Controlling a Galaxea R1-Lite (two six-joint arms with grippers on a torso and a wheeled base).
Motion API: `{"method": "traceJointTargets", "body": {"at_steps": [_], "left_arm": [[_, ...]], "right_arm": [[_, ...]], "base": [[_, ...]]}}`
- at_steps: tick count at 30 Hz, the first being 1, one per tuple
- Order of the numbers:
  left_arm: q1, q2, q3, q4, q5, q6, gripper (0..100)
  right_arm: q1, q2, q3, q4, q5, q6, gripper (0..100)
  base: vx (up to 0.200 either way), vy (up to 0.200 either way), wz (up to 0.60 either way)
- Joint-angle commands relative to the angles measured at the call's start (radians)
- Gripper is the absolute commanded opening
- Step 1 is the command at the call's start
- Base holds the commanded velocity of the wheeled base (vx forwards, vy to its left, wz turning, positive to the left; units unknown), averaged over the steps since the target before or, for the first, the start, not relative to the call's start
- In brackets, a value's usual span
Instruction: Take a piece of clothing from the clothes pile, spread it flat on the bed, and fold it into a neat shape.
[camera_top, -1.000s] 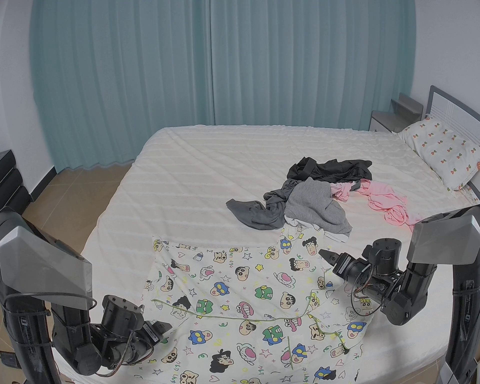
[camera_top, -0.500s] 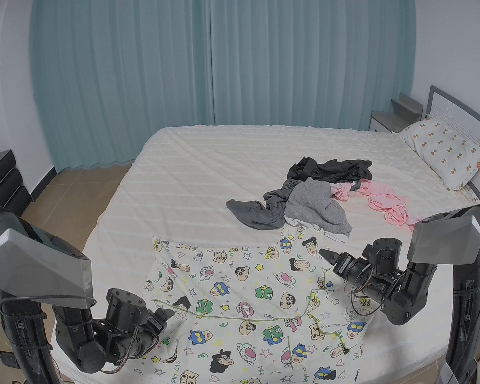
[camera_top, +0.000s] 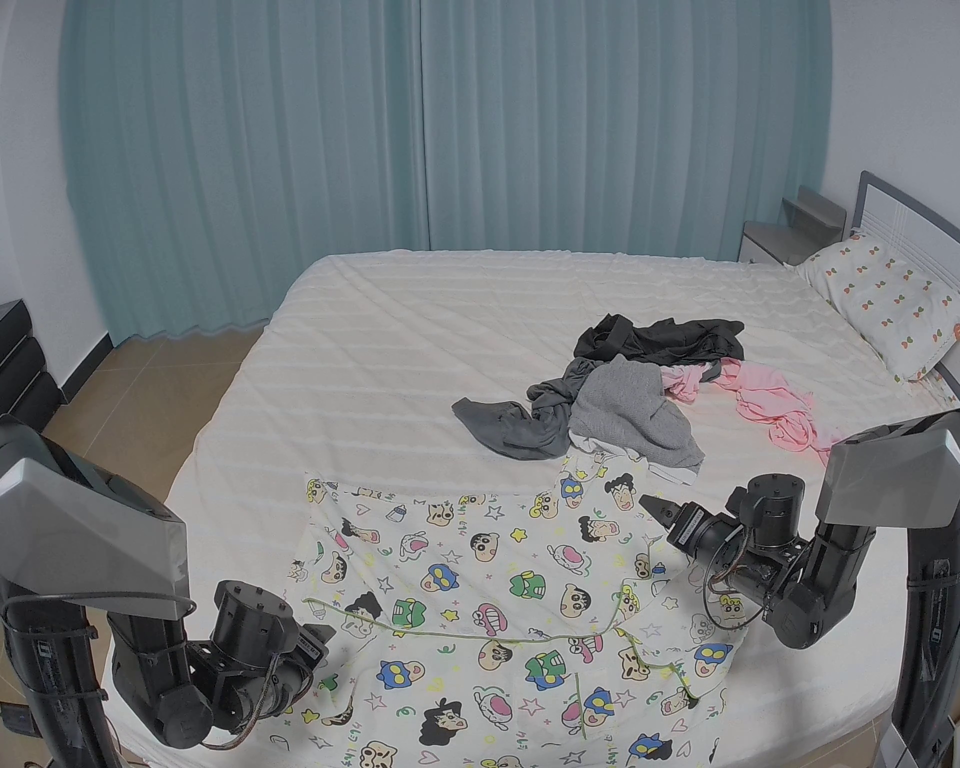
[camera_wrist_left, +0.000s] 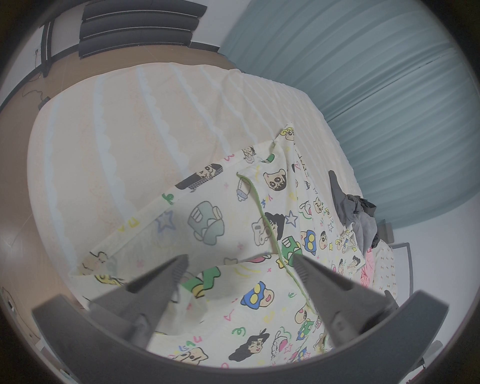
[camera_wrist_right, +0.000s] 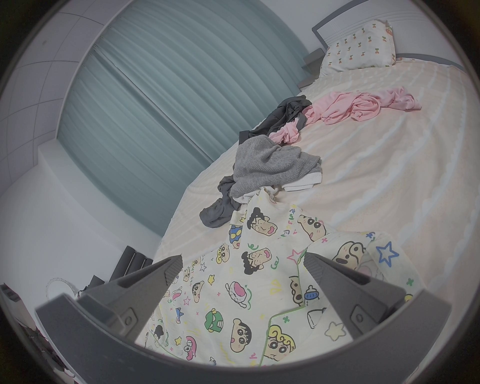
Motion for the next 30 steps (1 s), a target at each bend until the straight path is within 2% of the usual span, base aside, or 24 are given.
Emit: {"method": "traceJointTargets", "body": {"at_steps": [1, 12, 16, 21, 22, 26, 30], "left_arm": [[0.000, 0.002, 0.027, 0.000, 0.001, 0.000, 0], [0.043, -0.050, 0.073, -0.002, 0.004, 0.006, 0], [0.092, -0.044, 0.078, -0.003, 0.018, 0.123, 0], [0.133, -0.019, 0.069, -0.022, -0.004, 0.189, 0], [0.133, -0.007, 0.067, -0.026, -0.008, 0.206, 100], [0.133, 0.107, 0.066, -0.115, -0.046, 0.355, 100], [0.161, 0.231, 0.066, -0.298, -0.082, 0.430, 100]], "right_arm": [[0.002, -0.003, 0.002, -0.001, 0.000, 0.000, 100], [0.003, -0.002, 0.002, -0.001, 0.000, 0.000, 100], [0.005, -0.003, 0.002, -0.001, 0.000, 0.000, 100], [0.006, 0.000, 0.002, -0.001, 0.000, 0.000, 100], [0.006, 0.001, 0.002, -0.001, 0.000, 0.000, 100], [0.006, 0.006, 0.002, -0.001, 0.000, 0.000, 100], [0.020, -0.002, 0.008, -0.001, 0.000, 0.000, 100]], "base": [[0.000, 0.000, 0.00], [0.000, 0.000, 0.00], [0.000, 0.000, 0.00], [0.000, 0.000, 0.00], [0.000, 0.000, 0.00], [0.000, 0.000, 0.00], [0.000, 0.000, 0.00]]}}
